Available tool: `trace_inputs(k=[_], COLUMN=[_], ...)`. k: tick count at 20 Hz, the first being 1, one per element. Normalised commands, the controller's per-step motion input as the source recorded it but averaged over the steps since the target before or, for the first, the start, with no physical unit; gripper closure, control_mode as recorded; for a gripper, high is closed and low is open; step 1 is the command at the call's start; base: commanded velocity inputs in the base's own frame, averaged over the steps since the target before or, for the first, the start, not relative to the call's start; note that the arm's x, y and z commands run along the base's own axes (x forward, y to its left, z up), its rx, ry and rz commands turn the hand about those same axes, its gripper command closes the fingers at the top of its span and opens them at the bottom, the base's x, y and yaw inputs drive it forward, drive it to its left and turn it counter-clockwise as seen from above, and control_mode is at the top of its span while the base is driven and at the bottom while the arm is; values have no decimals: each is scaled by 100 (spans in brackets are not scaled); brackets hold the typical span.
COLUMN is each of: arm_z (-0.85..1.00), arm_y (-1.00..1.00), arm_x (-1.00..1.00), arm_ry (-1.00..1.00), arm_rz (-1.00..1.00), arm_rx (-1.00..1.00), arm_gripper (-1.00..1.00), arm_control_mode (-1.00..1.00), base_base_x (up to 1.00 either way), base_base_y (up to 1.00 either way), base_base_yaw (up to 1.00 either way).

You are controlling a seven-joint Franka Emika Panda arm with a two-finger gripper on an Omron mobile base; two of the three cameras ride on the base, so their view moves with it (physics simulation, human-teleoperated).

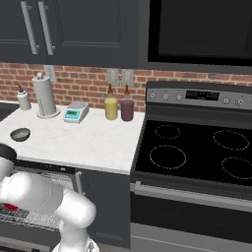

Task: Pick up the cup and bowl from the counter, place them in the dishwasher, and close the dishwasher door.

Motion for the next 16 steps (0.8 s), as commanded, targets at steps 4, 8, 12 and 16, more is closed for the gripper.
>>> trace_inputs(k=[4,8,12,16], arm_z=[1,1,0,-7], arm_y=[5,0,10,18], arm_x=[0,17,12,3], arm_ry=[0,4,0,0], arm_rz=[0,0,0,0], arm_rx=[-2,0,0,0], arm_gripper=[100,100,100,100], arm_control_mode=[-100,-100,-100,-100], base_base_x=[0,0,0,0], base_base_y=[0,0,0,0], base_base_yaw=[0,0,0,0])
